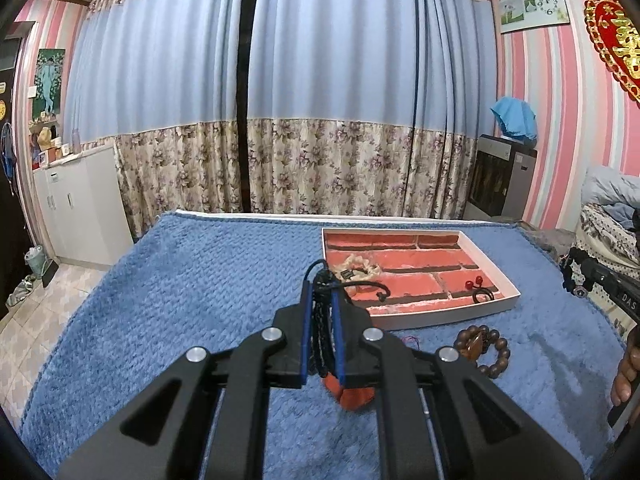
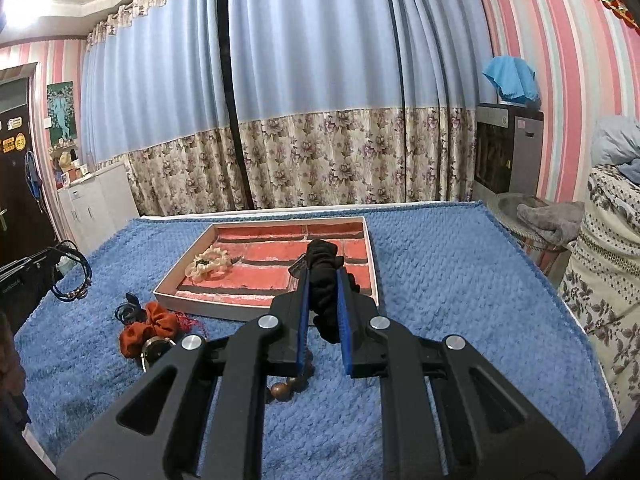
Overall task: Organize jewelry
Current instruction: 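Carry the cord bracelet and black scrunchie into the tray with both tools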
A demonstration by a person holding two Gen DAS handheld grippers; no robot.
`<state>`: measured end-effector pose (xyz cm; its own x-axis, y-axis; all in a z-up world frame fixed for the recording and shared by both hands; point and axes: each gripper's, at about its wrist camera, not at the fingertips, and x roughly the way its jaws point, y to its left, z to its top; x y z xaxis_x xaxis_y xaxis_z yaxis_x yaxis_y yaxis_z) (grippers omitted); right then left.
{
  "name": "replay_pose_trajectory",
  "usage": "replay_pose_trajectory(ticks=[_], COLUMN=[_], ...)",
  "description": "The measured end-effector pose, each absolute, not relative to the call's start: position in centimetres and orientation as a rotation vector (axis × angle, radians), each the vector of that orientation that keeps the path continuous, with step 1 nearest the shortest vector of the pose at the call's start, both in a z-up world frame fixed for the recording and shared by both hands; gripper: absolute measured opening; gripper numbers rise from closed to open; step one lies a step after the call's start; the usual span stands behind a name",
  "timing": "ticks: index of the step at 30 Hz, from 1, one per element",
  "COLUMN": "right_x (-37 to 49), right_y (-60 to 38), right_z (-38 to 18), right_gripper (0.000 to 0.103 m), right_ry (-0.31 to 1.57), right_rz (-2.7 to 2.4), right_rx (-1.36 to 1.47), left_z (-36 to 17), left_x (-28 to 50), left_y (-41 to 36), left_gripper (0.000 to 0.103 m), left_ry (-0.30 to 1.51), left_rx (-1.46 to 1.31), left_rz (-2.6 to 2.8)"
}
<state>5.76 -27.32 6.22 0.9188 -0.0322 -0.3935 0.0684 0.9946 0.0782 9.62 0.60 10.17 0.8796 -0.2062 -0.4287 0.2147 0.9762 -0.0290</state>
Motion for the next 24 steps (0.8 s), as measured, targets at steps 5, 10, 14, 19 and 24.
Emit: replay_pose_trajectory(ticks=[5,10,14,19,24], right_x=[6.0,6.6,7.2,8.1,9.5], right_y=[-27.3,-27.1,-27.0,-26.9,-26.7], right_z=[6.3,6.7,7.0,7.8,8.7], right_gripper=[0.014,0.014,0.014,0.014,0.014], right_ry=[0.402,0.395,0.388,0.366,0.343], right_rz=[-0.042,-0.035,-0.030,-0.023,-0.020], right_rx=[0.081,0.073,0.068,0.059,0.044], left_z=[10.6,11.5,12.1,12.4,12.4], left_x=[10.2,11.1,11.8,12.9,14.5], left_y=[0.0,-1.0,-1.9,-3.0,-4.0], left_gripper=[0.010,0.010,0.010,0.010,0.010], left_ry=[0.438,0.415,0.397,0.386,0.377], left_rx=[0.019,0.031,0.038,0.040,0.045], left_rz=[-0.244,-0.273,-0.293,-0.300,-0.298])
